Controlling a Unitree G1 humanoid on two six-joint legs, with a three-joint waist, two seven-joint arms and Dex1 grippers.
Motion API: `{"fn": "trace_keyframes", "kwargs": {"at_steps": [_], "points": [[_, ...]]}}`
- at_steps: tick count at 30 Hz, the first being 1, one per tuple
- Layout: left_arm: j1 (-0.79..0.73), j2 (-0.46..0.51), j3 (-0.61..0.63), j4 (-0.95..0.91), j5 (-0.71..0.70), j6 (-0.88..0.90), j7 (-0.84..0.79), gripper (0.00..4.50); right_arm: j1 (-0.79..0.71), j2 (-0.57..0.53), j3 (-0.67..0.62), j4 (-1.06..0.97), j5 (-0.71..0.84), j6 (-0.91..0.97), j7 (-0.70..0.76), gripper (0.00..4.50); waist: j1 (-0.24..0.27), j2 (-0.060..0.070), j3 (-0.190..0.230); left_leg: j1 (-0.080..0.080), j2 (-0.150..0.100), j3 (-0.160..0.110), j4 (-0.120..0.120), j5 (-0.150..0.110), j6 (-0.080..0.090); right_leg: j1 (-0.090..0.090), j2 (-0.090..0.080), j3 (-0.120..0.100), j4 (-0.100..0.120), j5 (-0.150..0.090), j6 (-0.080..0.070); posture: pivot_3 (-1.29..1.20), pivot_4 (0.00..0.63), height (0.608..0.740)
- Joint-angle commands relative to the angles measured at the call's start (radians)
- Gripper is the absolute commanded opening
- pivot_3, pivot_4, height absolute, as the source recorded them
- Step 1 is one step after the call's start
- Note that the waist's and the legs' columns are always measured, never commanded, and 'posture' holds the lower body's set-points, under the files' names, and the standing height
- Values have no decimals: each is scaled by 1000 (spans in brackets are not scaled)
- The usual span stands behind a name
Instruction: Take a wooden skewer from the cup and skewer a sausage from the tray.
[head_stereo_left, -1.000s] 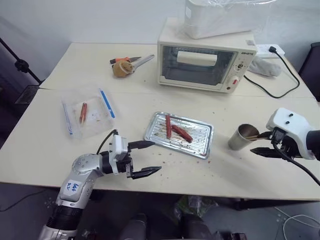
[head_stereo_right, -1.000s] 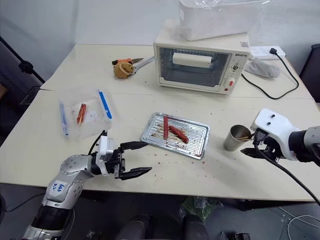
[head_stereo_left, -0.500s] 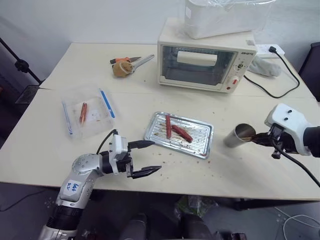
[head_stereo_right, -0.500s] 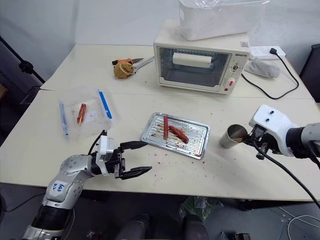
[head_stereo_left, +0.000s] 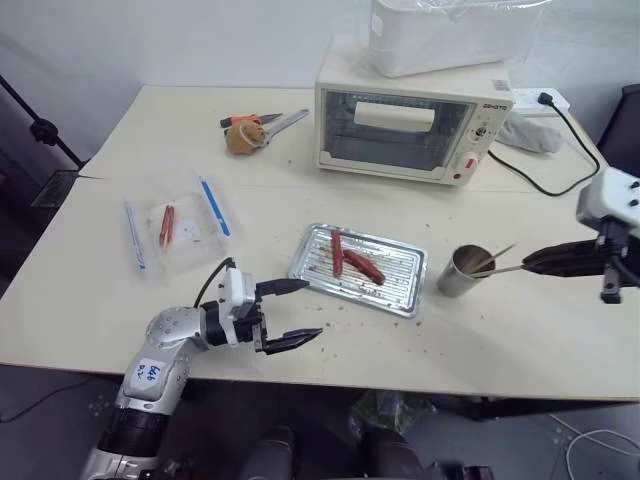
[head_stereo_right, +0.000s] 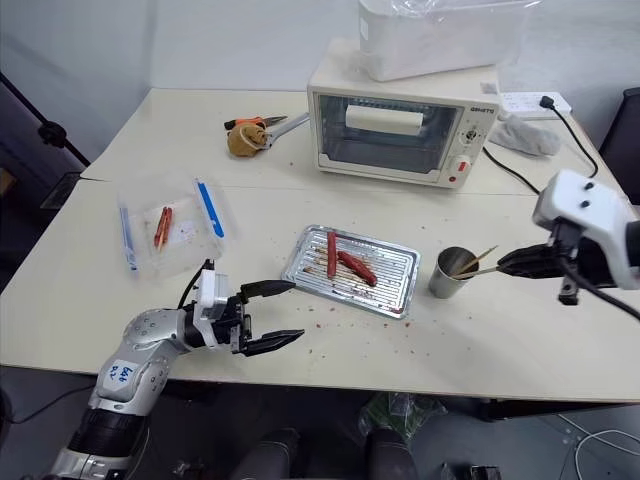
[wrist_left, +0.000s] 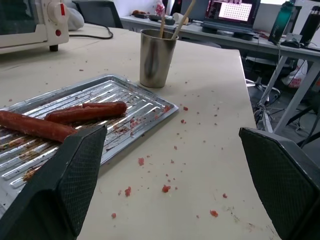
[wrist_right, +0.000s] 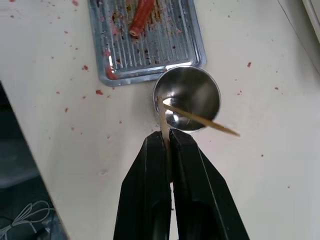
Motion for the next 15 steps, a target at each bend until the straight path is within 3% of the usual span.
{"fn": "trace_keyframes", "kwargs": {"at_steps": [1, 6, 10, 15], "points": [[-7, 8, 12, -6, -10, -11, -16, 4500, -38, -65, -88, 45, 39, 16, 84, 32, 0, 0, 0, 0, 0, 0, 0, 0, 0, 0, 0, 0, 0, 0, 0, 0, 150, 740], [2, 37, 42, -43, -69, 38, -47, 4500, -80, -15, -90, 61, 151, 62, 109, 32, -4, 0, 0, 0, 0, 1, 0, 0, 0, 0, 0, 1, -1, 0, 0, 0, 150, 740], [-24, 23, 64, -107, -169, 140, -20, 4500, -144, 196, -71, -20, 399, 223, -11, 32, -3, -2, 1, 0, 1, 0, 0, 0, 0, 0, 0, 0, -1, 0, 0, 0, 150, 740], [-43, 21, 35, -208, -225, 231, -10, 4500, -86, 439, 39, -150, 455, 223, -155, 32, 1, -2, 1, -5, 1, -2, 3, 0, -1, -3, 0, -1, 2, 0, 0, 0, 150, 740]]}}
